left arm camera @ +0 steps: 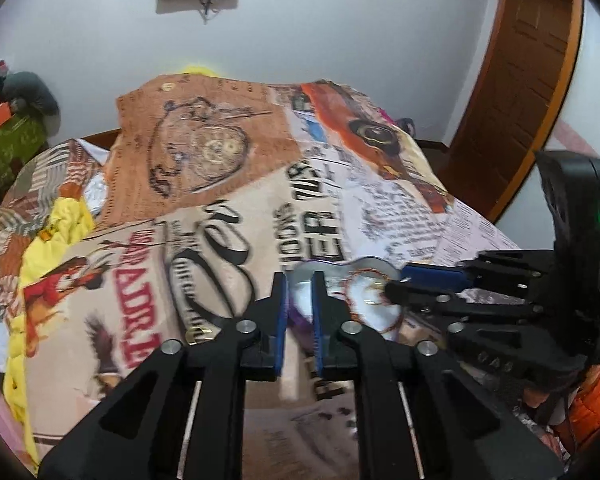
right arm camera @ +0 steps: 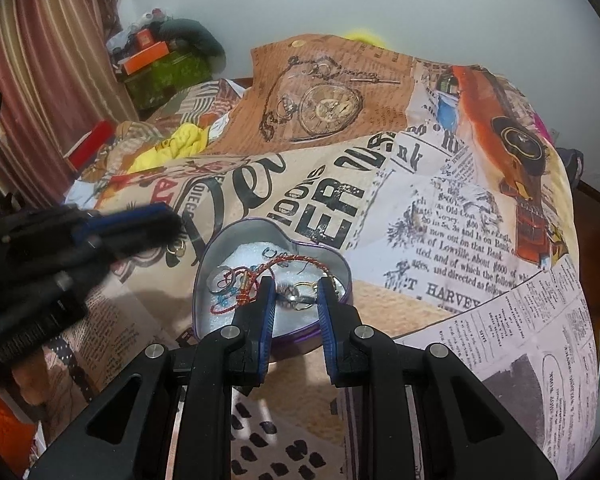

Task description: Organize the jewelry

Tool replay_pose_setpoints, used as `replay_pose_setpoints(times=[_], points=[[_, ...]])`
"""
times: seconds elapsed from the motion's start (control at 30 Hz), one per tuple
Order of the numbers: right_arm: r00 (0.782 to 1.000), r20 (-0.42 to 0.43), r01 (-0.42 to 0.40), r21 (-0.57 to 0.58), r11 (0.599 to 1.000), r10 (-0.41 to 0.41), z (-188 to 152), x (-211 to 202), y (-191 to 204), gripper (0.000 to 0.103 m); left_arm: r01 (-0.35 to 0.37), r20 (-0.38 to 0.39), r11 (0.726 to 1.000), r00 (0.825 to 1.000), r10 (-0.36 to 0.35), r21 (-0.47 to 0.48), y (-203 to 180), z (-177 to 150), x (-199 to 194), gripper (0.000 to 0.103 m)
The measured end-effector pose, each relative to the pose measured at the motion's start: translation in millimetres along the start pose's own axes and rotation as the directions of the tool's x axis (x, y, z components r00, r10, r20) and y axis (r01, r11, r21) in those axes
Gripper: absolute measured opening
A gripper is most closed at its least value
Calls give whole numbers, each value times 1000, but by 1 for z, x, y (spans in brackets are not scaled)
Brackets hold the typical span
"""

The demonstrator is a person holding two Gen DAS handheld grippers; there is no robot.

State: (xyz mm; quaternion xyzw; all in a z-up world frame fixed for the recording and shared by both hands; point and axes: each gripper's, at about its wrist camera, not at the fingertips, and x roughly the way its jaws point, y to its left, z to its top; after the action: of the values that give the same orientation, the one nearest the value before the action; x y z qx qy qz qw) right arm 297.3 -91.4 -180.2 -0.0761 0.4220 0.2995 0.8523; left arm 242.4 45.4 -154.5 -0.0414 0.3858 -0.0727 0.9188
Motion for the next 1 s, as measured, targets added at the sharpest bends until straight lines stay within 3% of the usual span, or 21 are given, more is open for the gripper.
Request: replay_pose_setpoints(times=[0.03,0.1,0.5,0.7,0.87,1.0], points=[[1000,1,2,1,1000,-2,0,0,0,19,-19,1,1000,1000,19,-5,5,0,-3,29],[1000,4,6,3,1000,-6,1,-1,0,19,-43,6,999,999,44,-12,14,-2,-8,36],[1000,5,16,-2,1000,-16,4,1,1,19,-119,-100,993,988,118,-8,46,-46,-10,38],[1000,-5,13,-3,1000,-13,4,6,1,19,-148,-138,985,981,134,-93,72,-73,-20,38],[1000,-15,3,-2,1000,-3,5,11,2,19,-122,-127,986,986,108,-109,75,-66,-17,38],[999,-29,-12,-7,1000,12,6,16,4,19,-88,-133,994,988,79,-67,65,-54,0,38]])
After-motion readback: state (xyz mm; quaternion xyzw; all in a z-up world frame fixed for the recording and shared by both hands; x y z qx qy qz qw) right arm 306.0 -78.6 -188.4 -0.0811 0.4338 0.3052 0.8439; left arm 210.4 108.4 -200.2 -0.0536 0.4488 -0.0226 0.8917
